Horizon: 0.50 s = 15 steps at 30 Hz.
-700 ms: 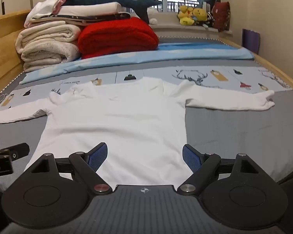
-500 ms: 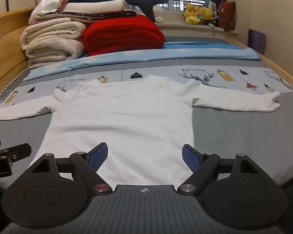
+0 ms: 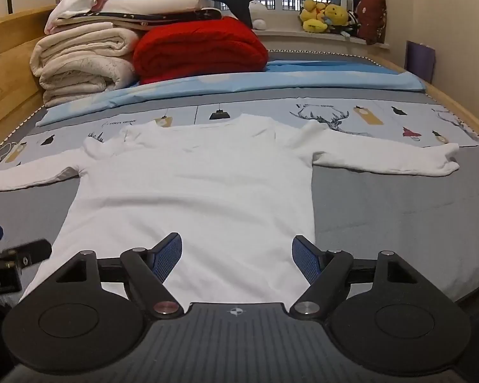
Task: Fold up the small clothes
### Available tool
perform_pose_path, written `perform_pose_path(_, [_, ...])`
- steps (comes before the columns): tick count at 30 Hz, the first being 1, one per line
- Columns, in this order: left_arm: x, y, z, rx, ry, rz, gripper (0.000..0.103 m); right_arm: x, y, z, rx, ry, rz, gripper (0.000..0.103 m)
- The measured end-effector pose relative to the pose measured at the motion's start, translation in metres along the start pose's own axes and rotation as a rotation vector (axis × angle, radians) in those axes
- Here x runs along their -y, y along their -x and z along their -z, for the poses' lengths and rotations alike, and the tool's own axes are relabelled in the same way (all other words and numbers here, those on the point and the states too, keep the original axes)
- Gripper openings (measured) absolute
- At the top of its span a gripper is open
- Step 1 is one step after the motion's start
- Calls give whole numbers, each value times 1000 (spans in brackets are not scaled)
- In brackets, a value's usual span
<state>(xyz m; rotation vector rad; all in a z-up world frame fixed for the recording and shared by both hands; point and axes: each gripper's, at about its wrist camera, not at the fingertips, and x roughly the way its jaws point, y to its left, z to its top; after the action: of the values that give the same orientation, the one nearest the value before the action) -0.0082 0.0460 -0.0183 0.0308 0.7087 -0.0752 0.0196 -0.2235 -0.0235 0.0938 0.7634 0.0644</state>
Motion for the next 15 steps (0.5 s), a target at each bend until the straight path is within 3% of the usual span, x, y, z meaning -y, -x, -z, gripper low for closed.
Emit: perform_pose_path(15, [1,-16,11,-33,29,9,102,-2,-9,-2,-30,9,-9,77])
